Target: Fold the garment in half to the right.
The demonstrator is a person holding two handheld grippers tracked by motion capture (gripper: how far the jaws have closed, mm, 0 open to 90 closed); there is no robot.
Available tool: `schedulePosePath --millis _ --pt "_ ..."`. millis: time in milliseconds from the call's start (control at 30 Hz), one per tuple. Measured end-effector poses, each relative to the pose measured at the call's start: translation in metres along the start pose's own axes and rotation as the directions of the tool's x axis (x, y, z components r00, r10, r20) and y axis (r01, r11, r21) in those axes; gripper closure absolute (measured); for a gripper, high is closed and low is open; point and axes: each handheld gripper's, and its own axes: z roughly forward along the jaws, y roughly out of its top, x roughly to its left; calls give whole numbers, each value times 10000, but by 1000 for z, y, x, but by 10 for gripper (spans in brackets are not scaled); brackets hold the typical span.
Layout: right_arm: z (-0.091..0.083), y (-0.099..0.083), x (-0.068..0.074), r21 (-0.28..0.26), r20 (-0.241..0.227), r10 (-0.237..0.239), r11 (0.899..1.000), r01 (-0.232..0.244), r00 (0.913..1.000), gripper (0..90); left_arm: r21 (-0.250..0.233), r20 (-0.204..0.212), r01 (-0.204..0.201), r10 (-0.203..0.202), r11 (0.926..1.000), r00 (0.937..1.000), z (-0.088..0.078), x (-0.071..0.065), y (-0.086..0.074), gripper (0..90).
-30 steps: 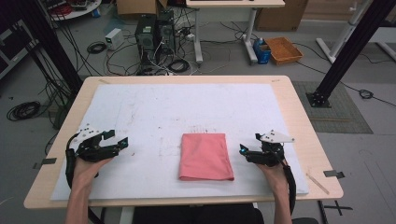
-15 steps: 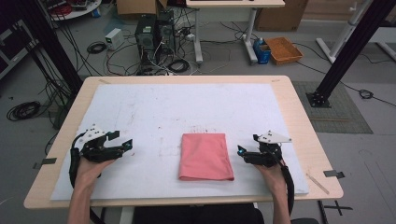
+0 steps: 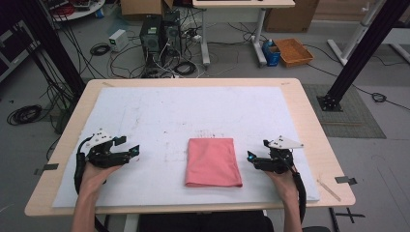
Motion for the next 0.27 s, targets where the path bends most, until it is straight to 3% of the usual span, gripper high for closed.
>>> schedulePosePath --millis 267 --pt "2 1 0 39 -2 28 10000 -28 10000 206 99 -35 52 -51 9999 10000 2 2 -1 279"
